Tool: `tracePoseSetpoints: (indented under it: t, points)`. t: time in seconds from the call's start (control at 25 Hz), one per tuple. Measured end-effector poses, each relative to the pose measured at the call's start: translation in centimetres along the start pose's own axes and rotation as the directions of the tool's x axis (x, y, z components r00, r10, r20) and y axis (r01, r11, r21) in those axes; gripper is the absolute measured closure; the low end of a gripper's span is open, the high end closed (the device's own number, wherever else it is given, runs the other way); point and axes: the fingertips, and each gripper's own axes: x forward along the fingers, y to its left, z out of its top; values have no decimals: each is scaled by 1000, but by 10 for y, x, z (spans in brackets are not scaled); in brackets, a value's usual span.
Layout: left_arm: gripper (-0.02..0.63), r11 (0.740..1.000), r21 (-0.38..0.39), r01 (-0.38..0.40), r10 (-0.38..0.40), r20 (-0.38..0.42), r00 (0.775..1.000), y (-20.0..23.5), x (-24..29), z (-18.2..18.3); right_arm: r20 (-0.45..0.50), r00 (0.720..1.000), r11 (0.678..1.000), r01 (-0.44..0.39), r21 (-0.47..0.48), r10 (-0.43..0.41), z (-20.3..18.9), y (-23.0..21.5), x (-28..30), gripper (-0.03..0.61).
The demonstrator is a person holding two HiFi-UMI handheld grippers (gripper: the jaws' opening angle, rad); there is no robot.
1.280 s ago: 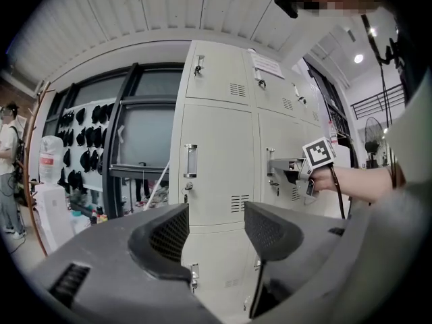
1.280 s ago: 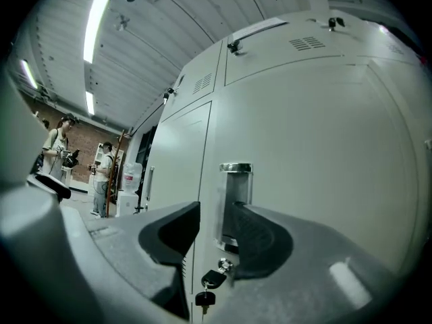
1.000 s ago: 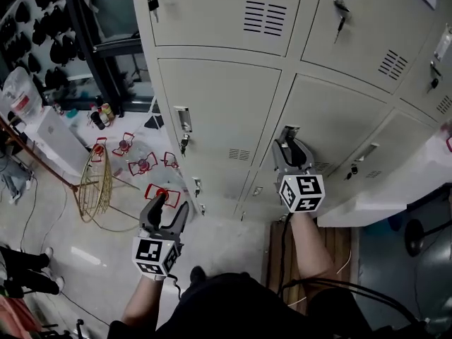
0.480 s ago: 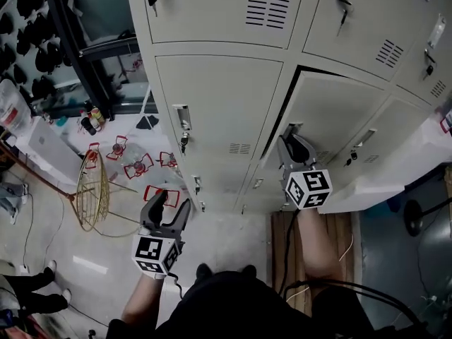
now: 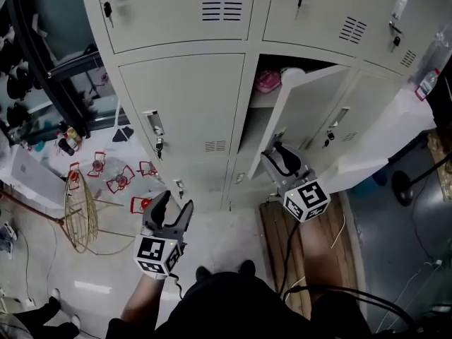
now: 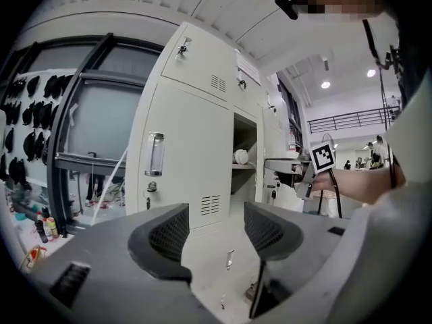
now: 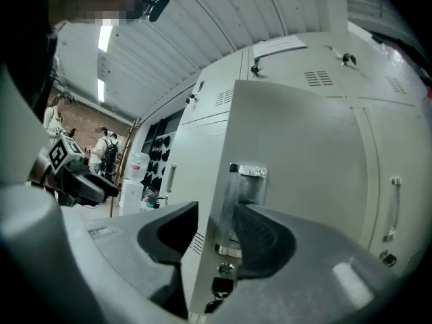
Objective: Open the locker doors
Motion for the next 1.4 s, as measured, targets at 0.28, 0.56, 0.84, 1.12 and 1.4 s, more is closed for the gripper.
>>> tracePoseSetpoints:
  t: [0.28, 0.56, 0.84, 1.12, 1.4]
  points:
    - [360, 997, -1, 80, -80, -2, 997, -21, 18, 0, -3, 1000, 1000, 6, -12, -6, 1, -1, -40, 422]
    - [360, 991, -5, 132, -132, -6, 991, -43, 42, -1, 2, 1000, 1000, 17, -26, -17, 5, -10, -84, 443]
    - [360, 985, 5, 174, -174, -11, 985, -68, 63, 2, 17, 1000, 1000, 10, -2, -10, 1, -21, -123, 456]
    - [360, 979, 11, 206, -206, -24, 978, -94, 83, 0, 17, 999, 998, 49, -34, -49, -1, -37, -157, 463]
    - [360, 973, 15, 229, -229, -33, 973, -115, 95, -1, 11, 996, 996, 86, -29, -85, -3, -53, -183, 466]
